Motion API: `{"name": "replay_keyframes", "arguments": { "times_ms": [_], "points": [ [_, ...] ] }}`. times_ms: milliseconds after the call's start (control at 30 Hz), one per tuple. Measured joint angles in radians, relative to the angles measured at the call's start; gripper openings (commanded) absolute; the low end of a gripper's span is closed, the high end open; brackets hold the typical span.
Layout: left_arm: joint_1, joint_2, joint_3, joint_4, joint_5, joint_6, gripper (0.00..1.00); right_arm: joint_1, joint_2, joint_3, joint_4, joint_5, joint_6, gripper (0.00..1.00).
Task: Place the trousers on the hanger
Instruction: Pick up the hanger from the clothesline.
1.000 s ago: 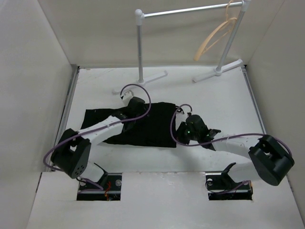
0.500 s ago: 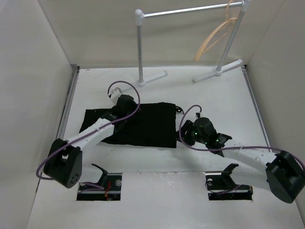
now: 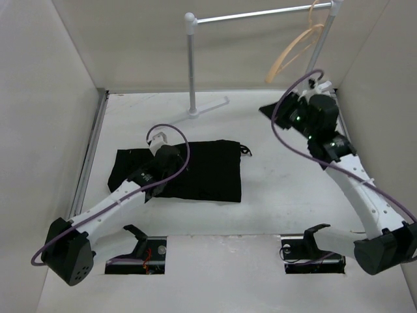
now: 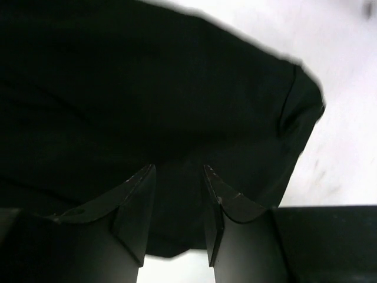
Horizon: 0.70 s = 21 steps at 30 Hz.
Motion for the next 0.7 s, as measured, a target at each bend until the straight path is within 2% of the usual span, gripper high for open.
{"name": "replay_keyframes", "arguments": {
  "times_ms": [167,267,367,567,700],
  "points": [
    [-0.089,-0.076,-0.051,-0.047,0.000,-0.007,0.32,-0.171,0.130,0.367,-0.023,-0.034,-0.073,0.41],
    [-0.118,-0.106,-0.062,-0.060,0.000,-0.010,0.33,-0.257,0.232,0.534,-0.047,-0.042,-0.093,0.53],
    [-0.127,-0.114,-0.062,-0.061,0.002,-0.012,0.36,-0.307,0.344,0.672,-0.084,-0.049,-0.105,0.60],
    [-0.120,-0.089,-0.062,-0.053,0.031,-0.012,0.37,-0.328,0.536,0.874,-0.182,-0.058,-0.127,0.60],
    [-0.100,-0.063,-0.063,-0.041,0.061,-0.013,0.38,-0.330,0.634,0.969,-0.212,-0.075,-0.134,0.53]
  ]
}}
